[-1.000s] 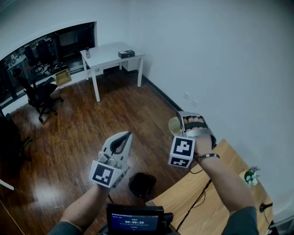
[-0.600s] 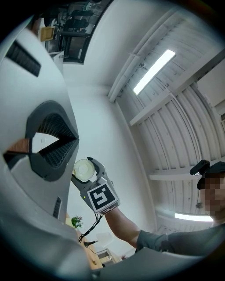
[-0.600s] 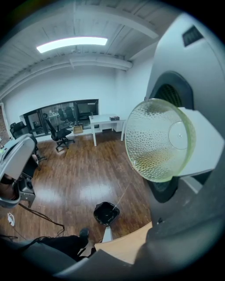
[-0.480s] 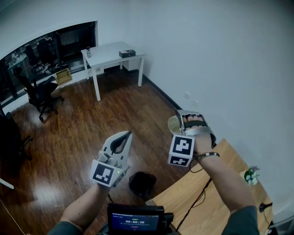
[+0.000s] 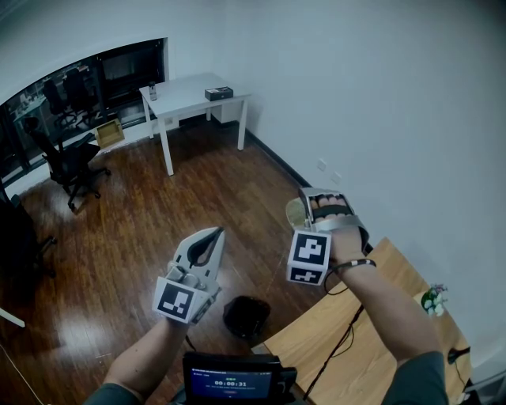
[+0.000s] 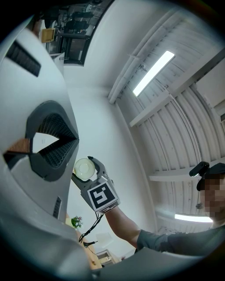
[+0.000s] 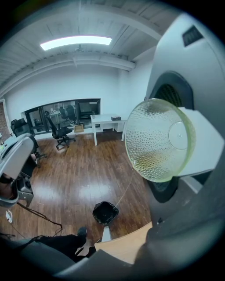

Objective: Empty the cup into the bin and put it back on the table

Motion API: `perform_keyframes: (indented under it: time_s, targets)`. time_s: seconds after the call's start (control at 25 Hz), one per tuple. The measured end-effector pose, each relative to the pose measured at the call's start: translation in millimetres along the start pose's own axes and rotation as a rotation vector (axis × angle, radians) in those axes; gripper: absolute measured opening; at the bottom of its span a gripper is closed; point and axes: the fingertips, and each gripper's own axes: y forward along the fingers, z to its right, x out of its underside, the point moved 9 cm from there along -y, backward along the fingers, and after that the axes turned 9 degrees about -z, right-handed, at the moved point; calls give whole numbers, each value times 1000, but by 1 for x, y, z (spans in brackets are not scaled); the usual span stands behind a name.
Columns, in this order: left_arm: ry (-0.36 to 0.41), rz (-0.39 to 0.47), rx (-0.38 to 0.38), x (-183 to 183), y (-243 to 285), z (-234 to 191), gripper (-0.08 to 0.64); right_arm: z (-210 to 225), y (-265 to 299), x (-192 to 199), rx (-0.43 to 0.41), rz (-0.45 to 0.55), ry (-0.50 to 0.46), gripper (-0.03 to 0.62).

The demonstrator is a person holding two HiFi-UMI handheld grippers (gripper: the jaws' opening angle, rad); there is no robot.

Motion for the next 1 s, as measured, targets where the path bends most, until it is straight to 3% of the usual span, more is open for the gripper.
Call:
perform_keyframes:
  time_s: [1.0]
  targets:
    - [10, 20, -8, 3, 3, -21, -9, 23, -2, -20, 52, 8, -62, 409]
